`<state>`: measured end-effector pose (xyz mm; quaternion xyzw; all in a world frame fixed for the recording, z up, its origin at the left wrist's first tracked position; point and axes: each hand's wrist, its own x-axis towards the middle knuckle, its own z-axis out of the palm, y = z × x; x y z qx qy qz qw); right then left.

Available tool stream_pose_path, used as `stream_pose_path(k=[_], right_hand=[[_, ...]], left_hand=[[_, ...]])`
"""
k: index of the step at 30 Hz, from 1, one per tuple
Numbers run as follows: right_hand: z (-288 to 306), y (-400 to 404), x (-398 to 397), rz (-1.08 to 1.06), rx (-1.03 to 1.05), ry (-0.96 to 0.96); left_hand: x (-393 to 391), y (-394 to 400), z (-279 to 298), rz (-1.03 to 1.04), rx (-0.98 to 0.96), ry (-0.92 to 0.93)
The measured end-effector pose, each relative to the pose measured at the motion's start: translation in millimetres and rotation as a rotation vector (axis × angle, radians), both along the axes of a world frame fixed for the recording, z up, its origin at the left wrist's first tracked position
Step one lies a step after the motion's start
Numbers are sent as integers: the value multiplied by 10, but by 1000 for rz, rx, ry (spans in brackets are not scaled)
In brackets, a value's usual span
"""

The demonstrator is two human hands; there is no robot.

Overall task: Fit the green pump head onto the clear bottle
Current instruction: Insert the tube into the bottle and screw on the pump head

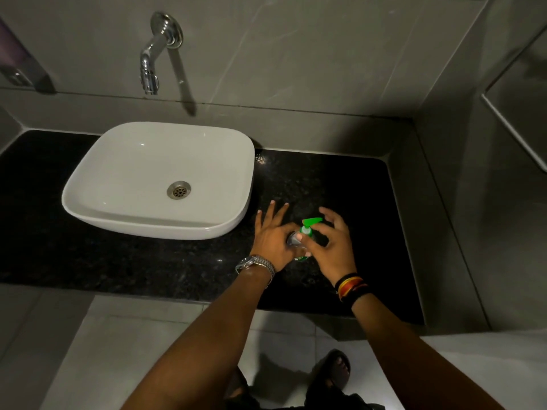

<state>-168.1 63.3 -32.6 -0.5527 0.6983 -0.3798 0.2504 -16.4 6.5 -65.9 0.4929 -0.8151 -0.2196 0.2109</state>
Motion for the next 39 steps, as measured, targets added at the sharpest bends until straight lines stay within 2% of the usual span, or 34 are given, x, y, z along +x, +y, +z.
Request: stream_pose_path(k=[5,9,13,16,19,21,24,26,28,30,32,35,39], right_hand=[[-19,-71,42,-128,25,111],[-36,0,-11,6,29,-50],[-45,1,-83,-5,-19,70],[2,-81,-39,-45,-1,82],[34,-38,-82,59,-18,58],[47,-29,-100,94,-43,143],[56,-127,-54,-8,-15,228],[42,-143,-43,-14,4,205],[36,-77,-98,68,5,129],[29,-26,-147,121,-19,161],[29,-55,-124,70,-28,205],[25,-110,-46,-23,-6,173],[26,-12,-104,81,-14,106]], left_hand=[[-26,-9,-19,3,-11,-17],[-28,-10,-30,6,-10,-29],[-15,-24,-68,-11,-15,-16],[-13,-34,-59,-10,-19,-24],[-16,-43,-68,-19,-17,-43],[-11,-38,-59,-20,-5,-45],[-7,-28,-46,-13,-11,-67],[-14,-18,-15,-5,-13,-66],[-24,-13,-7,-2,0,-62],[-28,7,-28,4,1,-78],[-28,17,-49,9,-2,-78],[-32,18,-33,21,-12,-66],[-46,19,-39,23,-18,-88]])
